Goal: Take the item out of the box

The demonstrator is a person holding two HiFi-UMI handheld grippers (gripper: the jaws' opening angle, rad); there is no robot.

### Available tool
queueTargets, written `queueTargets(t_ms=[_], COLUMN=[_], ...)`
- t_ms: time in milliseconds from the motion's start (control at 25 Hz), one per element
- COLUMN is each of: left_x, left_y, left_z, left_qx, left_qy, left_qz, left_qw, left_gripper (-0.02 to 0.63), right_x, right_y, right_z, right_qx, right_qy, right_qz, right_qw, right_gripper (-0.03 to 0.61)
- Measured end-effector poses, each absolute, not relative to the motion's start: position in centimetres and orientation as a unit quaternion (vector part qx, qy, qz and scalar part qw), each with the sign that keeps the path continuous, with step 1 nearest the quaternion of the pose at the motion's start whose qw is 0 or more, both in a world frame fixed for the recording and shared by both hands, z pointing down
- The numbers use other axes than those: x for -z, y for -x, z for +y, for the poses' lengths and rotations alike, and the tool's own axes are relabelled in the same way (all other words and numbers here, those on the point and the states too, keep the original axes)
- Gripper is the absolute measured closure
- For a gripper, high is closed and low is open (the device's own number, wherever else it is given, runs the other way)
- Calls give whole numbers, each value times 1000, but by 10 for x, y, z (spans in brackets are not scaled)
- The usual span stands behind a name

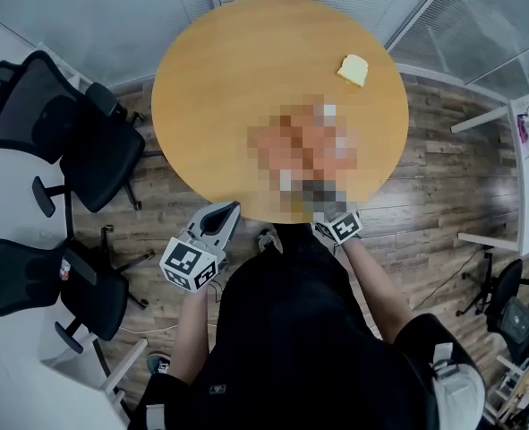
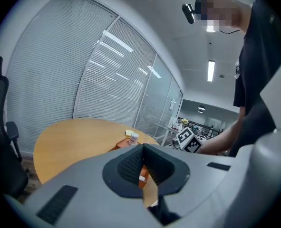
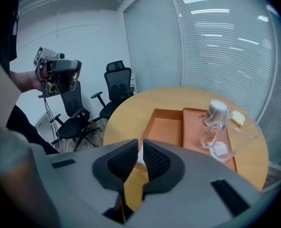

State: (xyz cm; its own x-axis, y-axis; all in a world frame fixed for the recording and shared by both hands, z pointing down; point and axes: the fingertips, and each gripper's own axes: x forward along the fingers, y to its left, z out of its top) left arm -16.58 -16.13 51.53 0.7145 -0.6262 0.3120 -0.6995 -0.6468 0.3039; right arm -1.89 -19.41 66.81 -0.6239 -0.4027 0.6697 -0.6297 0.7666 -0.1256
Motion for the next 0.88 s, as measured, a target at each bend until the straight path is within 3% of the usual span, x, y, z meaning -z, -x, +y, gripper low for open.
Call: queueTargets(t_ms=[280, 400, 880], left_x=[-526, -533, -546], left_y=[159, 154, 154], left_z=[-170, -175, -207], left_qx=[-102, -107, -111], left_qy=[-897, -895, -885], left_qz=[-366, -362, -369], left_qw=[226, 236, 260], left_gripper=[607, 607, 607], right_x=[-710, -721, -752], right_y=[26, 34, 51], right_z=[-197, -201, -221], right_qx=[-236, -259, -265], right_qy=[-244, -229, -194], right_qz=[-868, -866, -849], right_qw=[364, 361, 413], right_gripper=[564, 518, 477])
